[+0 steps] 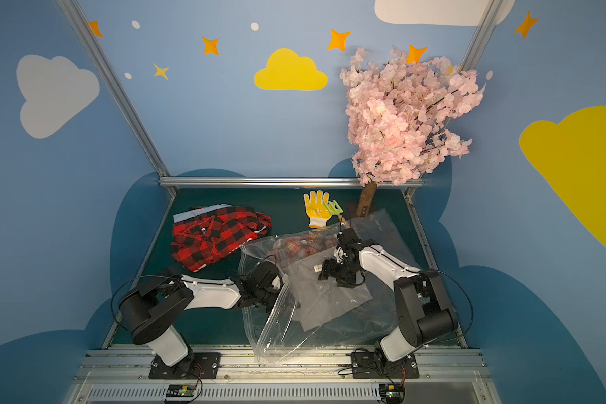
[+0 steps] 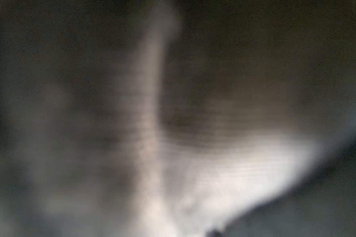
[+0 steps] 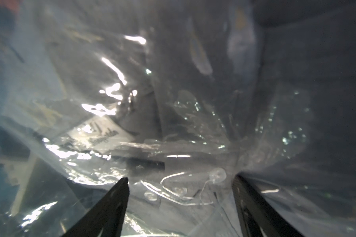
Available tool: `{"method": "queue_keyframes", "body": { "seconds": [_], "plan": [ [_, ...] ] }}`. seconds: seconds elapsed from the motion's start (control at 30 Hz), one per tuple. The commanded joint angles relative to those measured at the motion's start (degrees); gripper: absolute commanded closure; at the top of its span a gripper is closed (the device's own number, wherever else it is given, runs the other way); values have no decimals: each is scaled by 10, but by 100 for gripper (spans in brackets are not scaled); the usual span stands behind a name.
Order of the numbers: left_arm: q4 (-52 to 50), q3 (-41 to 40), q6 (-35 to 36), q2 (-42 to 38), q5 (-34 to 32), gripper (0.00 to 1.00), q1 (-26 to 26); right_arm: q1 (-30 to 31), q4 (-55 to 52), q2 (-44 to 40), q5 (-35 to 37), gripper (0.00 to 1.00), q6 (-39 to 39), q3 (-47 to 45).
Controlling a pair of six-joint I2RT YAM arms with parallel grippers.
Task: Take the shirt out of the vacuum bag
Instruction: Take out the shirt from the vacuum bag.
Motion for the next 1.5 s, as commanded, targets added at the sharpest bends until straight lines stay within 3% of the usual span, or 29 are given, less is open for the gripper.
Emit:
{"method": "queue_keyframes", "body": {
  "seconds": [0.0,0.37,0.63,0.77,0.93,1.2,1.47],
  "plan": [
    [-33,20,21,-30,1,93,1,-2,-7,-20,-18,17,-5,-7],
    [-138,67,70,-120,1,95,9,-100,-64,-73,-6,13,-51,-4],
    [-117,48,63,-98,19,92,3,-127,-59,-78,-18,13,-59,-20],
    [-83,15,48,-69,19,81,-8,-127,-51,-78,-22,13,-60,-31],
    [-43,-9,33,-48,17,58,-13,-127,-47,-80,-26,13,-59,-40],
    [-98,-28,19,-71,-2,29,-27,-127,-50,-86,-26,13,-61,-38],
    [-158,3,35,-54,-67,24,-39,-127,-38,-85,-31,13,-55,-44]
  ]
}}
